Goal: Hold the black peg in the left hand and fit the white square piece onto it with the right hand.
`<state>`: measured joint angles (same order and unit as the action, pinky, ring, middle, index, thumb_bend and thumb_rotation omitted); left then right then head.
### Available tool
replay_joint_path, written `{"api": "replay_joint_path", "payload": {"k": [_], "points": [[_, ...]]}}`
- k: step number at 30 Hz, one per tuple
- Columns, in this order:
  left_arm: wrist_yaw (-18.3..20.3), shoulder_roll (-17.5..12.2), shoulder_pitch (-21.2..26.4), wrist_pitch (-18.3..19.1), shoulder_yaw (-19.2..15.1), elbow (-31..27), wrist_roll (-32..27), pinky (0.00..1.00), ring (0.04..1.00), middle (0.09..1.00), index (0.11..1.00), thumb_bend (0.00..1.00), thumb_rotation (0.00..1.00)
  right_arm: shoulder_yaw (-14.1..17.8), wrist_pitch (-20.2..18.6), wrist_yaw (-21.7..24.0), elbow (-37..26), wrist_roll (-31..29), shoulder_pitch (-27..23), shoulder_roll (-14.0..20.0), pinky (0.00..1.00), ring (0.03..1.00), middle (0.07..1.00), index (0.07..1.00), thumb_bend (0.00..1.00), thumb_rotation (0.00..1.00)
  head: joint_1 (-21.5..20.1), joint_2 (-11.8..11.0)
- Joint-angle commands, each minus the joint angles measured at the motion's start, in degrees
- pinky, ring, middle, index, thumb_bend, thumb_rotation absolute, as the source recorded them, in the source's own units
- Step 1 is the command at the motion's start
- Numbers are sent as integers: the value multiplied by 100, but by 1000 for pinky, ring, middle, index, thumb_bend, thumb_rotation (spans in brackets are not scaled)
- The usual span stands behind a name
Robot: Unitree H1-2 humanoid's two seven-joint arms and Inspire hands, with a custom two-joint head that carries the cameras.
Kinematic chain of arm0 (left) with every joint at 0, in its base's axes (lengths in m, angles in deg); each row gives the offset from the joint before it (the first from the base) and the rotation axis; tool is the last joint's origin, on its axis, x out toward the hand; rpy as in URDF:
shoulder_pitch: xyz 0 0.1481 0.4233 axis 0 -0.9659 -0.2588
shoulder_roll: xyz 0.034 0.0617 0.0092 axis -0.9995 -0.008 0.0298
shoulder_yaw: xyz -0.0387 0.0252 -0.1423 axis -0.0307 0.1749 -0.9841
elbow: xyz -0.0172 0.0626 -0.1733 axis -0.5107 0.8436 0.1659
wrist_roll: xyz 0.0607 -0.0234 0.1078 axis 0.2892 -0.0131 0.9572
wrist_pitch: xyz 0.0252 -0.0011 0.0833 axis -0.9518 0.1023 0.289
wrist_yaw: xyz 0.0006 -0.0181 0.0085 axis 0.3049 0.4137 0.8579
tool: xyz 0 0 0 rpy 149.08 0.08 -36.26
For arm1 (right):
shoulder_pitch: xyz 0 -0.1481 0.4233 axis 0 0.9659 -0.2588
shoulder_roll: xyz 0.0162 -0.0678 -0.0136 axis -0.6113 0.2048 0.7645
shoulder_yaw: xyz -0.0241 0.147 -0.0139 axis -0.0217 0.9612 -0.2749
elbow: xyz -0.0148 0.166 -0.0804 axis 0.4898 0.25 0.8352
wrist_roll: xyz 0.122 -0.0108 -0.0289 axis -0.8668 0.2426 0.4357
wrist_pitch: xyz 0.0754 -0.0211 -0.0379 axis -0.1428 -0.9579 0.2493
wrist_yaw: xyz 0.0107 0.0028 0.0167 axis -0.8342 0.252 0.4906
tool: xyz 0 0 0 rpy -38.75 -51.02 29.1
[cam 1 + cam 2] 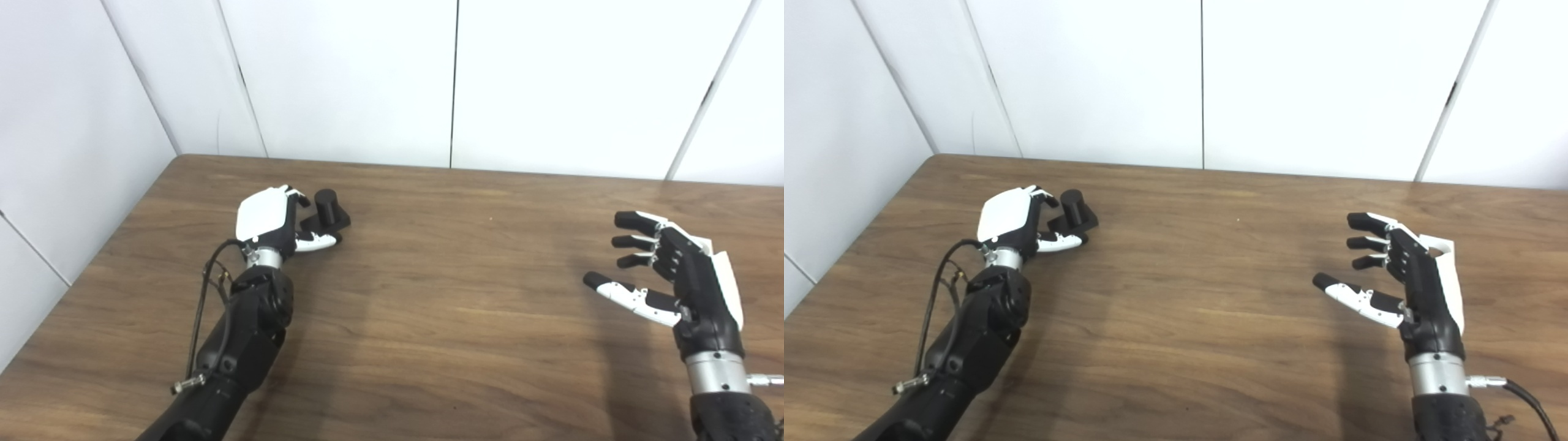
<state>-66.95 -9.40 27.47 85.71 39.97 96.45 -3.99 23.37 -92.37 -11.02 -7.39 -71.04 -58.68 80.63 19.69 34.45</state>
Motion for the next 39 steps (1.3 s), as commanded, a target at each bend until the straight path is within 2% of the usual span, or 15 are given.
{"api": "replay_joint_path", "payload": {"k": [1,11,19,20,21,24,33,39], "points": [[-151,-131,225,-62,42,134,-8,830,925,891,685,707,413,24,123,-66,-241,46,-112,-9,543,674,741,704,630,0,-2,10],[-94,-311,412,-187,234,530,-190,819,908,867,642,628,374,64,222,-72,-223,-26,-64,-8,540,672,735,700,622,0,1,59],[-113,-397,421,-229,325,528,-329,826,868,815,506,621,285,84,176,-88,-254,-27,-60,-31,548,676,741,698,610,0,6,84],[-95,-402,413,-215,328,491,-343,827,862,812,494,554,165,87,227,-93,-232,-44,-63,-29,548,677,742,699,607,0,6,84],[-82,-405,408,-207,331,465,-355,833,859,810,490,531,124,88,244,-94,-226,-53,-66,-29,544,676,740,696,608,0,6,84],[-17,-417,396,-185,334,403,-420,862,864,808,486,511,82,90,214,-95,-221,-67,-82,-36,543,676,741,698,604,0,7,92],[39,-429,348,-197,344,270,-475,859,858,801,484,513,75,95,148,-97,-230,-83,-104,-22,543,673,743,704,598,0,-5,112],[95,-469,317,-388,321,196,-590,832,859,802,486,514,73,89,191,-96,-210,-90,-116,-1,551,676,742,701,601,0,-27,121]]}}
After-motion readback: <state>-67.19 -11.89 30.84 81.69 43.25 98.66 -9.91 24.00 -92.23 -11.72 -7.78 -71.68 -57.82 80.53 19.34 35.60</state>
